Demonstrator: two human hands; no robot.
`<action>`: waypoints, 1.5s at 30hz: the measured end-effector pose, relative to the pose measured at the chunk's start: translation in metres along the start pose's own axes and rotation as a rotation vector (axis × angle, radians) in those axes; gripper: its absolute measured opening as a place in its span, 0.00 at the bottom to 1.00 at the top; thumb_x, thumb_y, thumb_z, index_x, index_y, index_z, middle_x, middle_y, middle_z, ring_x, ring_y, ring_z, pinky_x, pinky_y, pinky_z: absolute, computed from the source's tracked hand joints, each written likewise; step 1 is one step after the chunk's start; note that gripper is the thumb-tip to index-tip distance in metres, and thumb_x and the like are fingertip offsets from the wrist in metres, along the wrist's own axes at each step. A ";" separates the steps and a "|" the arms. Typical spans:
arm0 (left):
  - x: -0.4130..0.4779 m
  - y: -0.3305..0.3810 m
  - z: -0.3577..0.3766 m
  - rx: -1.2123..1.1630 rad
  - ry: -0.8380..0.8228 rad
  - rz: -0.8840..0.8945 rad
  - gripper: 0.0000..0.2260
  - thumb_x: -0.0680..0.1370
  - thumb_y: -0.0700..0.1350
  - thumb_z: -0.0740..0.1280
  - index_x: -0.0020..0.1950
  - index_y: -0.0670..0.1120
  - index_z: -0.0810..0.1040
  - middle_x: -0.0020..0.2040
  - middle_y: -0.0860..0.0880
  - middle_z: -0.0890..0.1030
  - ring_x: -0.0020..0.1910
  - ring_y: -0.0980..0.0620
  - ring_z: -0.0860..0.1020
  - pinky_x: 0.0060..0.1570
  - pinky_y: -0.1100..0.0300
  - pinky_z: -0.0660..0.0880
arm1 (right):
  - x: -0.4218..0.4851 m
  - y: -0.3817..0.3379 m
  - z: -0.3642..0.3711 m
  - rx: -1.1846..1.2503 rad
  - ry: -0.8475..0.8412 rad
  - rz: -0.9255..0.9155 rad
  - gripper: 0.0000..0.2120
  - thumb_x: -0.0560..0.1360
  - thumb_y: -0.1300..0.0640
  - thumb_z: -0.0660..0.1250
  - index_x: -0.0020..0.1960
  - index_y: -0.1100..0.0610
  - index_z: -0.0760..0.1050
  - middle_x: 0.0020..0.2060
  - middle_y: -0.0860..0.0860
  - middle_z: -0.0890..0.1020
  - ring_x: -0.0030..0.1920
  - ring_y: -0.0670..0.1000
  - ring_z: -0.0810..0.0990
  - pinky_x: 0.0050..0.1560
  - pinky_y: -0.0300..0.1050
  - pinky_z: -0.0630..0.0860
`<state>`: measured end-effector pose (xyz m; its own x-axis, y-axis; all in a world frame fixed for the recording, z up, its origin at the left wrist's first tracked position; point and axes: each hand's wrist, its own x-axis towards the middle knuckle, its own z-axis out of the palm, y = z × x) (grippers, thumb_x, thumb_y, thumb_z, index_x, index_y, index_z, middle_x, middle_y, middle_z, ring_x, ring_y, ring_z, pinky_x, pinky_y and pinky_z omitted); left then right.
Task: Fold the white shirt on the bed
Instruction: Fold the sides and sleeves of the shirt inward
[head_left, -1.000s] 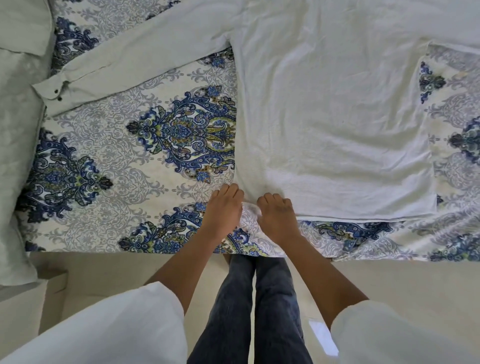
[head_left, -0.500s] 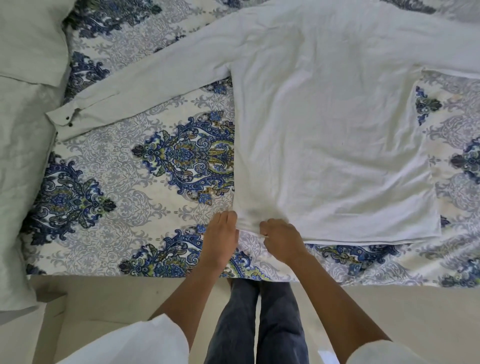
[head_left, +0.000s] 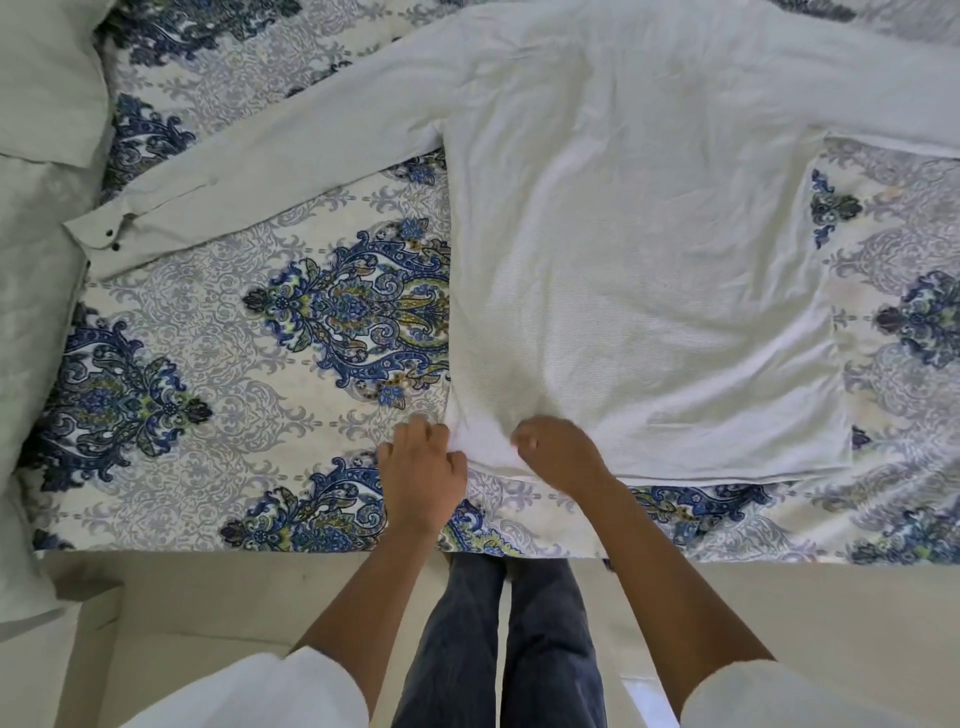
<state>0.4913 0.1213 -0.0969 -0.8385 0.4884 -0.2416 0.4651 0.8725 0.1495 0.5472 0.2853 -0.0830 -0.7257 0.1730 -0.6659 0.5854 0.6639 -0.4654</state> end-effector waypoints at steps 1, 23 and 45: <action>0.008 0.008 -0.005 -0.037 0.071 -0.015 0.15 0.68 0.47 0.56 0.42 0.43 0.79 0.44 0.43 0.76 0.43 0.44 0.74 0.40 0.52 0.71 | 0.003 -0.001 -0.005 0.091 0.193 0.009 0.13 0.78 0.60 0.55 0.54 0.59 0.78 0.53 0.55 0.79 0.55 0.55 0.76 0.56 0.47 0.74; 0.235 0.009 -0.001 0.206 -0.036 0.199 0.26 0.80 0.54 0.38 0.76 0.44 0.39 0.77 0.47 0.40 0.76 0.50 0.40 0.73 0.52 0.37 | 0.166 0.040 -0.080 -0.385 0.705 -0.056 0.24 0.81 0.48 0.45 0.74 0.53 0.61 0.74 0.51 0.63 0.74 0.53 0.61 0.72 0.59 0.57; 0.351 0.133 -0.007 0.054 0.137 0.344 0.28 0.79 0.53 0.47 0.76 0.40 0.54 0.77 0.41 0.54 0.76 0.42 0.53 0.73 0.47 0.48 | 0.232 0.096 -0.232 -0.123 0.796 0.260 0.24 0.80 0.54 0.48 0.75 0.57 0.57 0.76 0.56 0.56 0.76 0.55 0.53 0.73 0.60 0.48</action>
<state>0.2564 0.4084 -0.1548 -0.6588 0.7503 -0.0551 0.7378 0.6586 0.1475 0.3507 0.5577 -0.1469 -0.6382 0.7616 -0.1125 0.7591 0.5982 -0.2568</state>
